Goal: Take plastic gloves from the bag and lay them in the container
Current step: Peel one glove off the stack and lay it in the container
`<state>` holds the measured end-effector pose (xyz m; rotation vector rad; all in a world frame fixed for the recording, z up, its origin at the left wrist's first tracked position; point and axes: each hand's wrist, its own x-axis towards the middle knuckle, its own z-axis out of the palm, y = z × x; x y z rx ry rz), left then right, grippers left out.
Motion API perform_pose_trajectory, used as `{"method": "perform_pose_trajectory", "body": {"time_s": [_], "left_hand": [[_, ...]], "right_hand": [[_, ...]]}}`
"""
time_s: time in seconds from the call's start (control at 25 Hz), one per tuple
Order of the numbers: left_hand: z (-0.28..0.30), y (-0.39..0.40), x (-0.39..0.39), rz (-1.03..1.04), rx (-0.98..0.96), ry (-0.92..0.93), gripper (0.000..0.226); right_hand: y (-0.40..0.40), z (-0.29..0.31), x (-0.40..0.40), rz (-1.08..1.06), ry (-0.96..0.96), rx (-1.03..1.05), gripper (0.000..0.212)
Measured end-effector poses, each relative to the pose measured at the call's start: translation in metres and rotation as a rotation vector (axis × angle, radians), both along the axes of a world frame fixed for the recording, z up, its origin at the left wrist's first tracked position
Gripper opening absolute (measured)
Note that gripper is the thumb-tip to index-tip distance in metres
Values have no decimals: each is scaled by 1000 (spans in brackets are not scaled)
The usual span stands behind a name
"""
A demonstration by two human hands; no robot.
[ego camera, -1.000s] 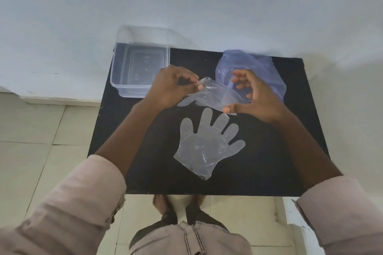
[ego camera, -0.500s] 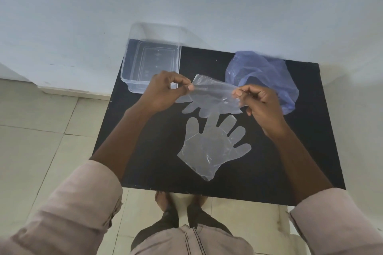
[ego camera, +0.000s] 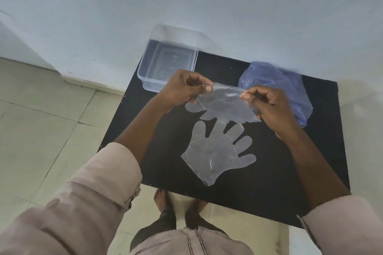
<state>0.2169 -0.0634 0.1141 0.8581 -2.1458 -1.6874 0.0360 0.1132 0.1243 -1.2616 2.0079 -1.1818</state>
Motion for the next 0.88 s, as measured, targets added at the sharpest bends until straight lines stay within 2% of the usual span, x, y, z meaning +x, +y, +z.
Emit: {"method": "perform_pose_trajectory", "body": {"time_s": [0.24, 0.36, 0.52, 0.64, 0.88], "left_hand": [[16, 7, 6, 74, 21, -12, 27], [34, 9, 6, 73, 36, 24, 20], [60, 10, 9, 124, 99, 103, 5], [75, 9, 21, 164, 132, 124, 4], [83, -10, 56, 156, 174, 241, 11]], "right_hand": [[2, 14, -8, 27, -33, -1, 9], [2, 30, -7, -25, -48, -24, 12], [-11, 56, 10, -170, -147, -67, 18], [-21, 75, 34, -235, -207, -76, 23], [-36, 85, 80, -246, -369, -98, 14]]}}
